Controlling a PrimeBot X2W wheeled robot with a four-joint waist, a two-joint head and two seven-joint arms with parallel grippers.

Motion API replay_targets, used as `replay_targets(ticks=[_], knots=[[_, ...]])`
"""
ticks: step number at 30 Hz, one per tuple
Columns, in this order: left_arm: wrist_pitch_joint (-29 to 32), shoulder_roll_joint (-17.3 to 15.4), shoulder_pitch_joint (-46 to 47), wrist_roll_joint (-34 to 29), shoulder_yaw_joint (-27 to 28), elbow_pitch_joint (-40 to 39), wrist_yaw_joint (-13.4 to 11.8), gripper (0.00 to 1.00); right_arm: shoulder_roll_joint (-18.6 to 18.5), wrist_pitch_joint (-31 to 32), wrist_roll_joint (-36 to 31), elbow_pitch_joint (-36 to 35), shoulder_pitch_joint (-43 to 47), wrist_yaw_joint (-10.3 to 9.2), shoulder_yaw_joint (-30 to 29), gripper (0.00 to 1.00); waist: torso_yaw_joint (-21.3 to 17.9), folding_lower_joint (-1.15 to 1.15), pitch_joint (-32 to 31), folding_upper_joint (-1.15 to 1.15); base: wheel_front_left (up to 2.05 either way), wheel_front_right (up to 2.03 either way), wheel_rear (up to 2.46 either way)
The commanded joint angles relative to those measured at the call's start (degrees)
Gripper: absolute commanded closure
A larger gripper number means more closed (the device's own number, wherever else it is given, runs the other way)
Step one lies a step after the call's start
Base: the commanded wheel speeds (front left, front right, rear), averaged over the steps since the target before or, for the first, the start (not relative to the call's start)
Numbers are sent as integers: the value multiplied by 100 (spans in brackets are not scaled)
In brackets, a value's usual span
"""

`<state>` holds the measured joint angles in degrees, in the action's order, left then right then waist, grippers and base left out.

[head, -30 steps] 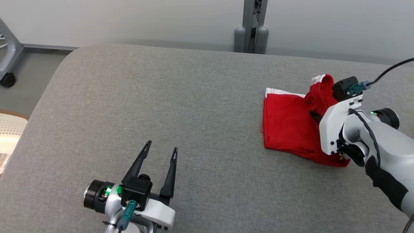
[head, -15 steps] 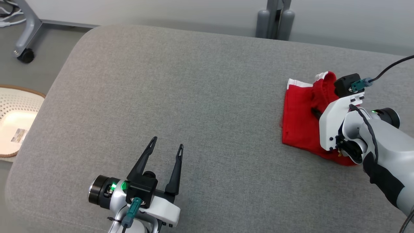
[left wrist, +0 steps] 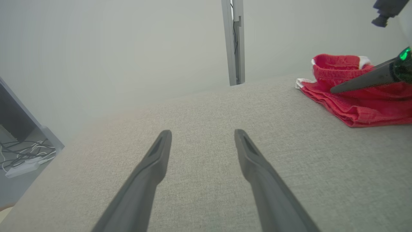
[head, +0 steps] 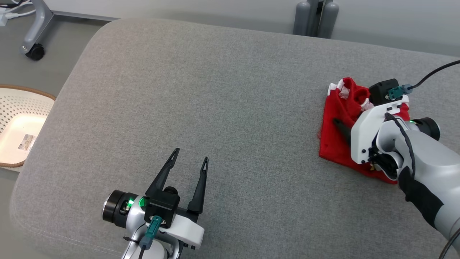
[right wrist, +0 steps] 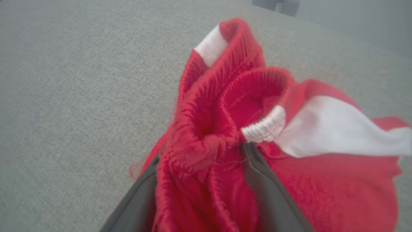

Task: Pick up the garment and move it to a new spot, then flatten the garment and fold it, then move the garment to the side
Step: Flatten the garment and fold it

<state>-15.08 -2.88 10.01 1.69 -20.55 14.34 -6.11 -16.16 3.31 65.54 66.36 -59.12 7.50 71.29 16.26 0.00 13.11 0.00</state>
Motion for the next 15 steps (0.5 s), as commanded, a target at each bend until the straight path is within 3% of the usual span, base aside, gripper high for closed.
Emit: replay_targets(ticks=[1, 15], knots=[[0, -14, 74, 40, 0, 14, -5, 0, 44, -64, 92, -49, 10, -3, -18, 0, -37, 0, -42, 0, 0, 0, 0], [0, -16, -136, -1, 141, 73, 48, 0, 231, -315, 297, -657, 136, -3, 76, 0, -360, 0, -497, 0, 0, 0, 0]])
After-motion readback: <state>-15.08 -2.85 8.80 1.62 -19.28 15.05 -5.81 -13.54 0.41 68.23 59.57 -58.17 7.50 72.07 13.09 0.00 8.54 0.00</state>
